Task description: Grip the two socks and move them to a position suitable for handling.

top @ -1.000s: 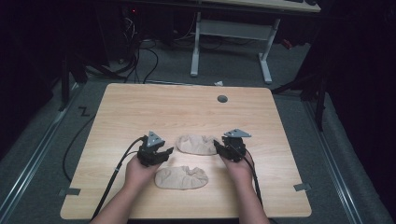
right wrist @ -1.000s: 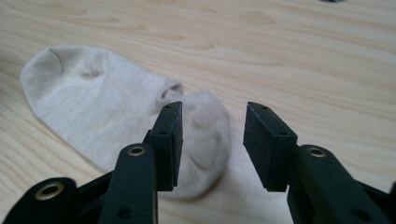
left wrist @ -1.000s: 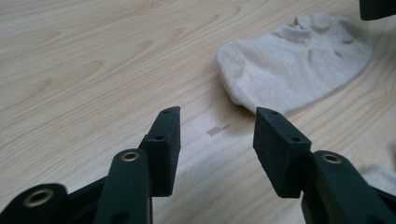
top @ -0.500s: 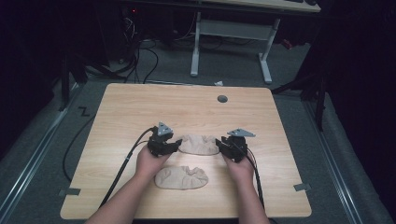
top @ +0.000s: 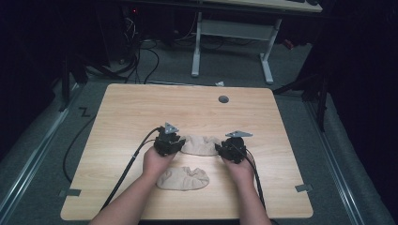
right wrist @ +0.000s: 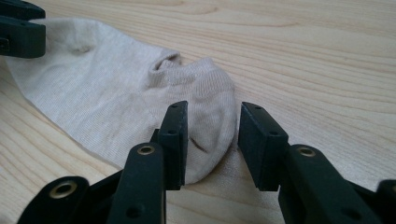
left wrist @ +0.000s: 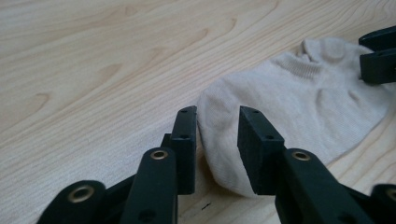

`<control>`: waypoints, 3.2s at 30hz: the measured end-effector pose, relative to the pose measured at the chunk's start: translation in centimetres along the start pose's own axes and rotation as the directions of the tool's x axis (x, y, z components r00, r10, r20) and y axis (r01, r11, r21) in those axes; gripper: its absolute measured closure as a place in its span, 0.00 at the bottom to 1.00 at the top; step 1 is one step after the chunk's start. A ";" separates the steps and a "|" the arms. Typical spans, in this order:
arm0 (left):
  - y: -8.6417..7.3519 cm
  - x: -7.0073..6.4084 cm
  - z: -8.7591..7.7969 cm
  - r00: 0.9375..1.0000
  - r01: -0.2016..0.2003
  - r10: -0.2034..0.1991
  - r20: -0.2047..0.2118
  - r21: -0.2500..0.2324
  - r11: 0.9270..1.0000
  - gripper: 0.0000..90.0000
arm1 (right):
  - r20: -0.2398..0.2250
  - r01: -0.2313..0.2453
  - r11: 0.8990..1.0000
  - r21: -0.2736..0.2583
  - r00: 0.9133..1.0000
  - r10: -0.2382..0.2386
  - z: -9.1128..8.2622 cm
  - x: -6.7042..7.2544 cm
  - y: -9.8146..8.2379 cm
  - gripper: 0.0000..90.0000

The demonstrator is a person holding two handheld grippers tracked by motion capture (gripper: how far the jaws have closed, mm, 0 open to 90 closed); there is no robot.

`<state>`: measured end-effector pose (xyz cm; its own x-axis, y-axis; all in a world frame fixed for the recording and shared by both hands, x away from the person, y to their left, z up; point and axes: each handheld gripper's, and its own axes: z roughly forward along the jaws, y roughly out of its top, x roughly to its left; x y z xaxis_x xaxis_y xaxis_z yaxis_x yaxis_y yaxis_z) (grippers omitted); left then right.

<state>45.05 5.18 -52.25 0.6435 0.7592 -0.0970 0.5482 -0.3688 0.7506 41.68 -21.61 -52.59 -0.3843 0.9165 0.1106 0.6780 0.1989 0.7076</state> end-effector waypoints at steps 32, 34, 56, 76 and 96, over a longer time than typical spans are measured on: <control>-0.4 0.2 -0.3 0.998 0.043 -0.042 0.038 -0.037 0.998 0.96 | -0.002 0.064 0.997 -0.049 0.998 -0.065 -0.4 1.0 -0.1 0.96; -0.3 0.2 -0.5 0.999 0.039 -0.038 0.038 -0.040 0.998 0.96 | -0.004 0.066 0.996 -0.058 0.998 -0.067 -0.6 1.0 0.0 0.96; -0.8 0.4 -3.7 1.000 0.022 -0.020 0.024 -0.109 0.994 0.96 | -0.026 0.090 0.986 -0.139 0.995 -0.094 -2.1 2.4 0.5 0.96; -3.7 -0.1 -8.9 0.999 0.014 -0.009 0.030 -0.170 0.985 0.96 | -0.068 0.181 0.970 -0.165 0.979 -0.194 -4.0 6.7 -0.3 0.96; -6.6 -2.3 -12.6 0.998 0.005 0.007 0.066 -0.176 0.984 0.96 | -0.117 0.217 0.955 -0.204 0.963 -0.244 -7.3 8.6 -2.8 0.96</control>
<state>33.26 12.63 -48.77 0.6811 0.7198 -0.1345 0.4490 -0.2654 0.8532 31.88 -16.84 -48.49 -0.6091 0.7929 0.0156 0.4361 0.3184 0.8417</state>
